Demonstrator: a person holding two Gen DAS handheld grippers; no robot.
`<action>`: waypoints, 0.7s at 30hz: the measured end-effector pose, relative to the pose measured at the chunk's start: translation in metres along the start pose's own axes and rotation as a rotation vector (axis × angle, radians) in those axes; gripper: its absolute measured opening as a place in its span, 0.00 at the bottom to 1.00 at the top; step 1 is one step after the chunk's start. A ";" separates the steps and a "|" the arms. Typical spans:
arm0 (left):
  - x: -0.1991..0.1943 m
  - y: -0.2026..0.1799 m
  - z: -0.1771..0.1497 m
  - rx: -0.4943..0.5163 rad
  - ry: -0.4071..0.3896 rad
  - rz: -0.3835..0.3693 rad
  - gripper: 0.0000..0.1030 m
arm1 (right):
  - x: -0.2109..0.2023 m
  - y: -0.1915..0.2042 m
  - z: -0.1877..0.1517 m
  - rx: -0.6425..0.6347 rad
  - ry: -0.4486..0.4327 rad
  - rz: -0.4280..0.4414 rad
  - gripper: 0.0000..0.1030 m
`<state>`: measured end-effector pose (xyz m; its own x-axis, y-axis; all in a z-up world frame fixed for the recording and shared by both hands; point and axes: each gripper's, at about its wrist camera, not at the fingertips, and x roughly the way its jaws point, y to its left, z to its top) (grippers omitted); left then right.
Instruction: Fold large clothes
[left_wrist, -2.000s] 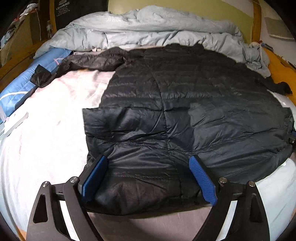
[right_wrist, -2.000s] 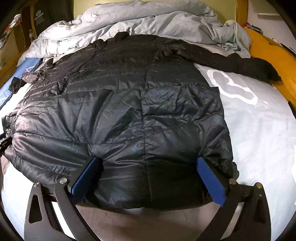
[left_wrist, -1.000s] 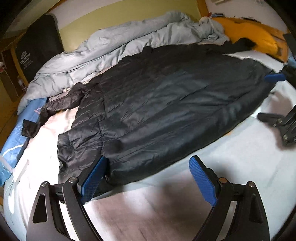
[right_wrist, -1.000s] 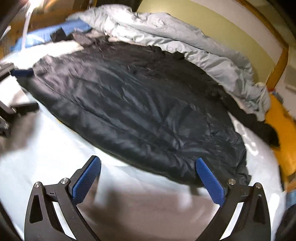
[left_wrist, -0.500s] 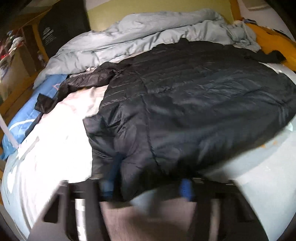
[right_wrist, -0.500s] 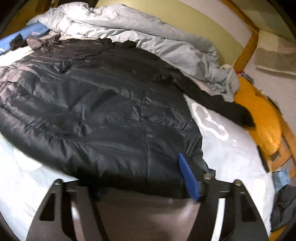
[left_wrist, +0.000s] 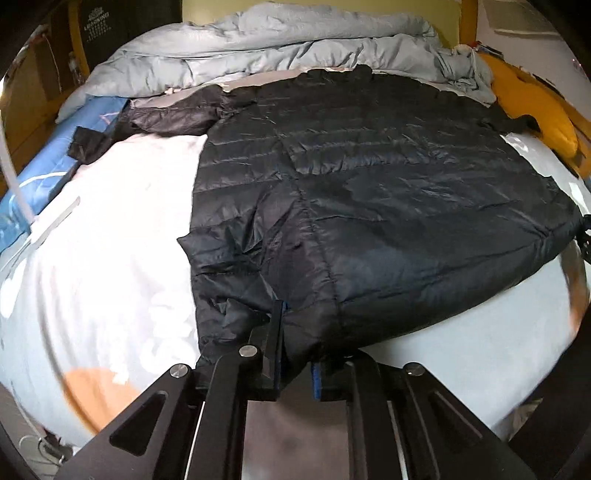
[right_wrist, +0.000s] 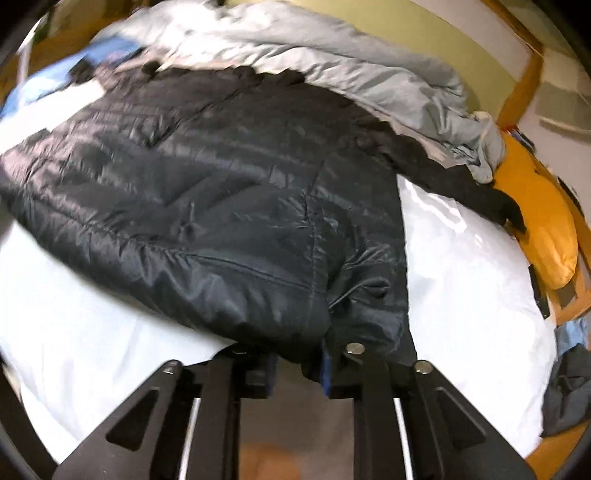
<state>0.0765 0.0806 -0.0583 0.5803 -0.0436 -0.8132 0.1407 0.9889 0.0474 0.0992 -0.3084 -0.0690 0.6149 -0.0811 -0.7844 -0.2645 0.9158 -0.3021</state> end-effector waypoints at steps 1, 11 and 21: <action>-0.006 0.001 -0.001 0.000 -0.014 0.005 0.18 | -0.004 0.002 -0.007 -0.004 0.009 0.012 0.27; -0.040 0.012 0.062 -0.009 -0.204 0.104 0.61 | -0.033 -0.050 0.035 0.161 -0.154 -0.009 0.62; 0.010 0.069 0.167 -0.238 -0.354 0.079 0.75 | 0.033 -0.098 0.134 0.265 -0.199 -0.104 0.73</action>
<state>0.2261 0.1246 0.0332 0.8269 0.0287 -0.5617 -0.0800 0.9945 -0.0670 0.2452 -0.3480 0.0073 0.7681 -0.1251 -0.6280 -0.0065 0.9792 -0.2030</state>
